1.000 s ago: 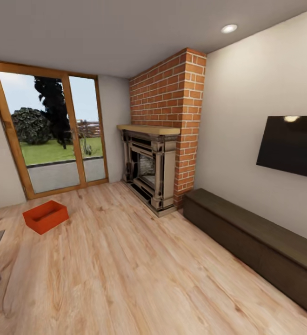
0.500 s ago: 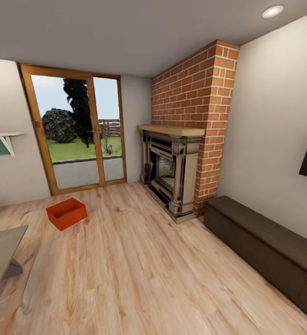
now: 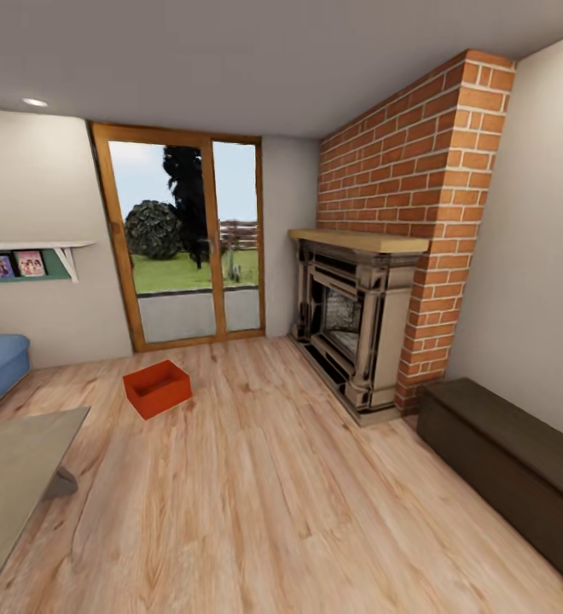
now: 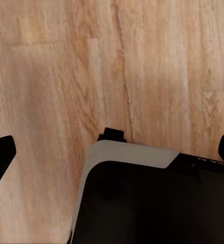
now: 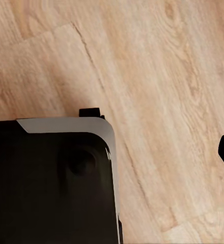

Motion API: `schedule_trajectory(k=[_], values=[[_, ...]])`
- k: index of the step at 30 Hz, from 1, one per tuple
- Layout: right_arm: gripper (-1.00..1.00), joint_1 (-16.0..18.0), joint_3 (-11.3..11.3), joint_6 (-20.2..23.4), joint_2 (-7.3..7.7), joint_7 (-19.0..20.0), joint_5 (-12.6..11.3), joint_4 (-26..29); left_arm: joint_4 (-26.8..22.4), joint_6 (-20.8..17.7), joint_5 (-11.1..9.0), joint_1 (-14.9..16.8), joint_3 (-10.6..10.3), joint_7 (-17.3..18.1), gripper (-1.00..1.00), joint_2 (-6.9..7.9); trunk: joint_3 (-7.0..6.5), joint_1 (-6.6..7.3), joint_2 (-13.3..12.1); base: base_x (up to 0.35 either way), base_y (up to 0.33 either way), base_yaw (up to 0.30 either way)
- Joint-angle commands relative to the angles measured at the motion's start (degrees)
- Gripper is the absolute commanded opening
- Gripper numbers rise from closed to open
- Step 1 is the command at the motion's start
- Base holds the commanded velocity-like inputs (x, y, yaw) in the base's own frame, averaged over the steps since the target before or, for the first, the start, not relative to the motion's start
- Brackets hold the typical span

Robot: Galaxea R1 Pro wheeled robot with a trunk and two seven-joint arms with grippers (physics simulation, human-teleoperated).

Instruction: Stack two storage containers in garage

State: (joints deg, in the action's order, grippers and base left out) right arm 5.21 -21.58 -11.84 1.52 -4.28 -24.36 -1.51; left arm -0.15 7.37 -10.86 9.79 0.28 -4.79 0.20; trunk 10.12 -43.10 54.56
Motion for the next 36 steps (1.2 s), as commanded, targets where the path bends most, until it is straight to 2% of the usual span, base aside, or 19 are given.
schedule_trajectory(k=[1, 27, 36], values=[[1.0, 0.1, -0.5, -0.3, -0.02, 0.0, -0.4, -0.2, 0.1, 0.2, -0.3, 0.1, 0.0, 0.0, 1.0, -0.02, 0.08, -0.04, 0.0, 0.322, 0.0, 0.268], [1.0, 0.1, -0.6, -0.3, -0.02, -0.1, -0.4, -0.2, 0.1, 0.2, -0.3, 0.1, 0.0, 0.0, 1.0, -0.02, 0.08, -0.04, 0.0, 0.322, 0.0, 0.268], [1.0, 0.1, -0.8, -0.3, 0.07, 0.0, -0.1, -0.2, 0.1, 0.2, -0.3, 0.1, 0.0, 0.0, 1.0, -0.02, 0.08, -0.04, 0.0, 0.322, 0.0, 0.076]])
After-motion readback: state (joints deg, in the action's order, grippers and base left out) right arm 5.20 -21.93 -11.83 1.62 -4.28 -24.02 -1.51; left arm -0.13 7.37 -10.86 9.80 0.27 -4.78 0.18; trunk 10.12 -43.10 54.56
